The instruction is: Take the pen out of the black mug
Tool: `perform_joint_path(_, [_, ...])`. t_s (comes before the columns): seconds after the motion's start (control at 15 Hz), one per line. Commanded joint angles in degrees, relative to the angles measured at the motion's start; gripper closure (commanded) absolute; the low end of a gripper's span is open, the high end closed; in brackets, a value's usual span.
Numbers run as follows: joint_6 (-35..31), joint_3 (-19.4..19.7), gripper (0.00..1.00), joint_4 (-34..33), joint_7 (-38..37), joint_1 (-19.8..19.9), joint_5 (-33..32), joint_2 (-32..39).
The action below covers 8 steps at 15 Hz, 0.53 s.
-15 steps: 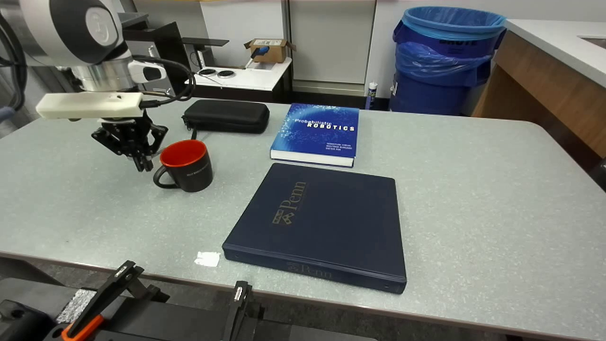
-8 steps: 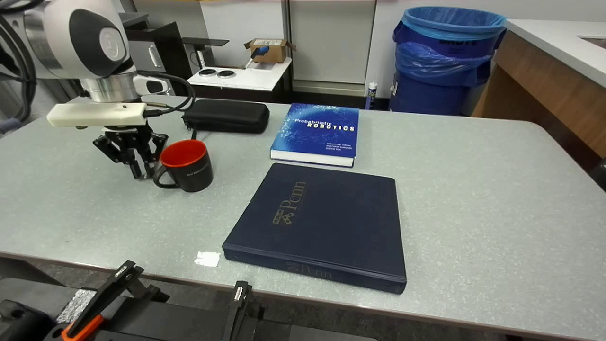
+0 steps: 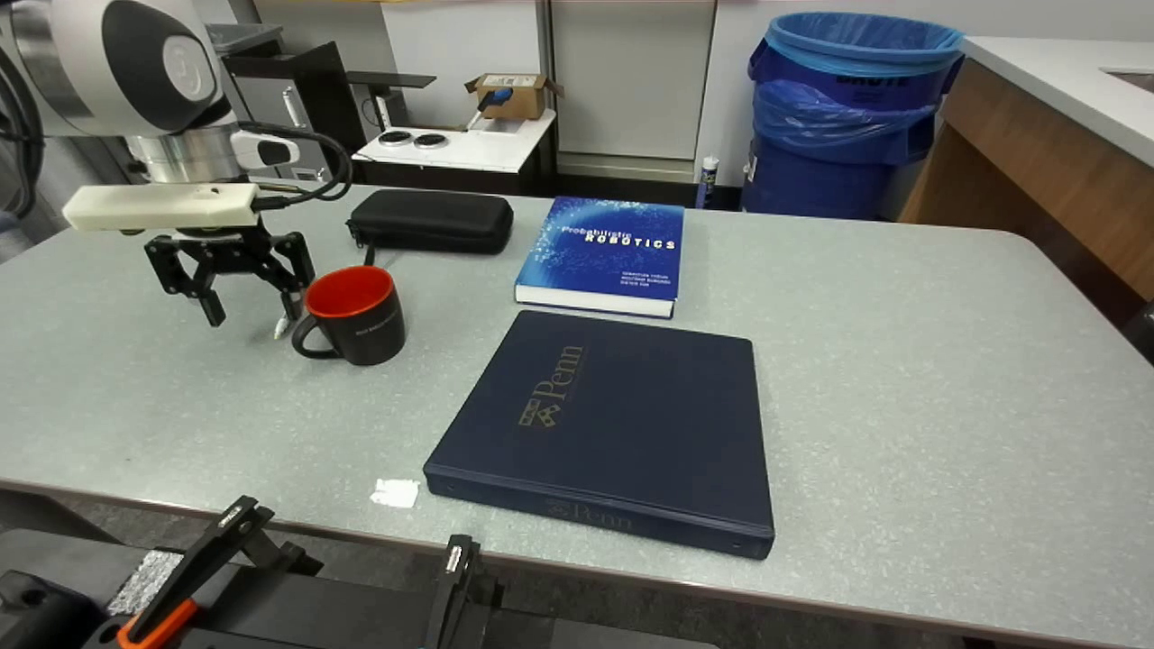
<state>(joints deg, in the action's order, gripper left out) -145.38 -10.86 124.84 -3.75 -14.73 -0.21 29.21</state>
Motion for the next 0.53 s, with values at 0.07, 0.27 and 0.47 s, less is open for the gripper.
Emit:
perform_joint_path(0.07, [2.6,-0.3,0.00,-0.1,-0.8,0.2,1.1,-2.6])
perform_joint_path(0.27, [1.0,0.0,0.00,-0.1,0.0,0.0,0.5,-1.6])
perform_joint_path(0.47, [1.2,0.0,0.00,-0.1,0.0,0.0,0.5,-1.7])
